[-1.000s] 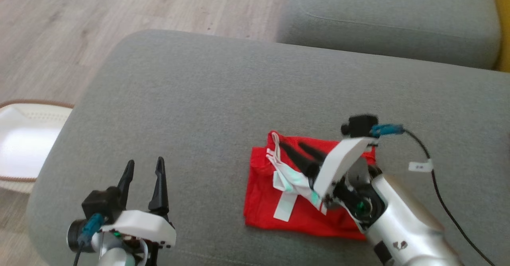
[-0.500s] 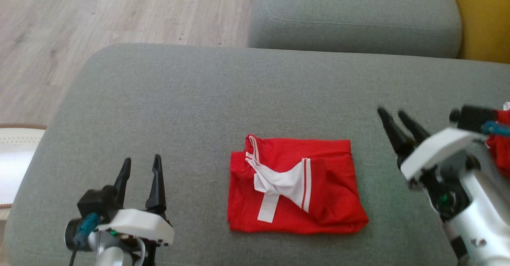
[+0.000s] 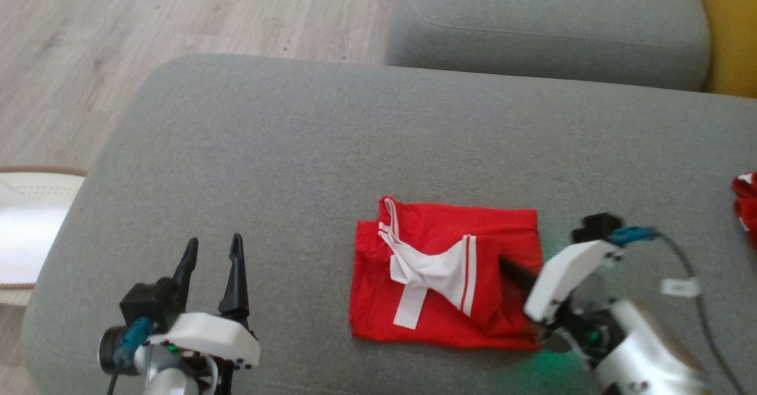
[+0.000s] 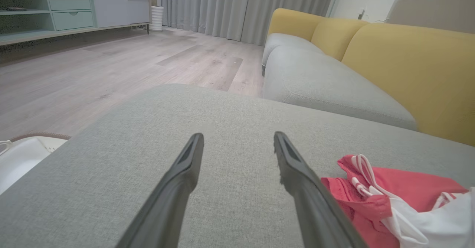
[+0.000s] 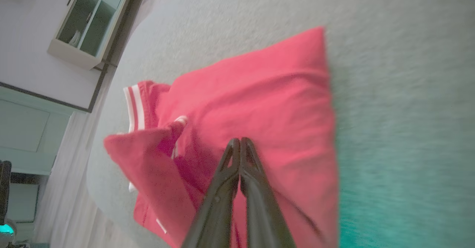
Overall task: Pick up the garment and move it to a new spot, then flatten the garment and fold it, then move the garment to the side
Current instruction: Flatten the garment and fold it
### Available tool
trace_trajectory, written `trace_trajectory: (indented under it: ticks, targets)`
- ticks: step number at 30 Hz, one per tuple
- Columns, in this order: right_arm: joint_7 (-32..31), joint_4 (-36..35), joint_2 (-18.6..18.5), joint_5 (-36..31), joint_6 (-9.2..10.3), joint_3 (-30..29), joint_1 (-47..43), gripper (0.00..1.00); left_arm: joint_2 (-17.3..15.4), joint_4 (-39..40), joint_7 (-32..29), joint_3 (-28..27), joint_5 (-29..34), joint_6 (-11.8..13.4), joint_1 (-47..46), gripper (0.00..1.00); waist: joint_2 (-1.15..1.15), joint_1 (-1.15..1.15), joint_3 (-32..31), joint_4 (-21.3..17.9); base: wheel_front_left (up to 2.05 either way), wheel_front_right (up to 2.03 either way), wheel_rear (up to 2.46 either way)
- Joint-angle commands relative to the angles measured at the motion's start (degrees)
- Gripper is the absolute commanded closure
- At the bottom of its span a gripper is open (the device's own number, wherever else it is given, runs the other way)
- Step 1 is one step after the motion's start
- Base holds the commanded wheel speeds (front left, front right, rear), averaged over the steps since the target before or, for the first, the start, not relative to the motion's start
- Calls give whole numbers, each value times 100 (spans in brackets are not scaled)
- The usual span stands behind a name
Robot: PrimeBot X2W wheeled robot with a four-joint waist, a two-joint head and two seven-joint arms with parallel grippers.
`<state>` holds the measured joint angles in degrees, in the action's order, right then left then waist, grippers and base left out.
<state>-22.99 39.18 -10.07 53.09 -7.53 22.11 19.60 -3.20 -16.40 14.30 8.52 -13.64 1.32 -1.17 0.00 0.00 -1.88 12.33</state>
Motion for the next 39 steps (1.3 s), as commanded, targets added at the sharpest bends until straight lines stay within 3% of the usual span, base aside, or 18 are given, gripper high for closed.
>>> trace_trajectory:
  ticks: [1, 8, 12, 17, 20, 22, 31, 39]
  targets:
    - [-14, -134, 98, 47, 4, 120, 210, 100, 7, 170, 70, -201, 71, -15, -258, 0, 0, 0, 21, 46, 0, 0, 0]
    - [-123, -279, 672, 442, 4, 824, 135, 100, 10, 143, 70, -246, 117, -33, -282, 0, 0, 0, 83, 144, 0, 0, 0]
    - [43, -984, 715, 1297, 4, 1697, 97, 100, 14, 124, 70, -219, 131, -41, -340, 0, 0, 0, 128, 136, 0, 0, 0]
    - [488, -1437, 635, 1426, 4, 1878, 323, 100, 18, 167, 70, -269, 128, -3, -345, 0, 0, 0, 122, -12, 0, 0, 0]
    - [813, -1843, 282, 1370, 4, 1777, 414, 51, 20, 222, 70, -305, 130, 10, -316, 0, 0, 0, 84, -131, 0, 0, 0]
    - [1038, -2126, -14, 1299, 4, 1675, 462, 0, 21, 292, 70, -336, 129, 9, -305, 0, 0, 0, 67, -230, 0, 0, 0]
    - [2226, -2783, -1167, 420, 4, 917, 534, 0, 23, 666, 70, -581, 166, -33, -269, 0, 0, 0, -7, -751, 0, 0, 0]
    - [3145, -2551, -1390, -872, 4, 306, 86, 0, 25, 915, 70, -749, 323, -85, -196, 0, 0, 0, -16, -1237, 0, 0, 0]
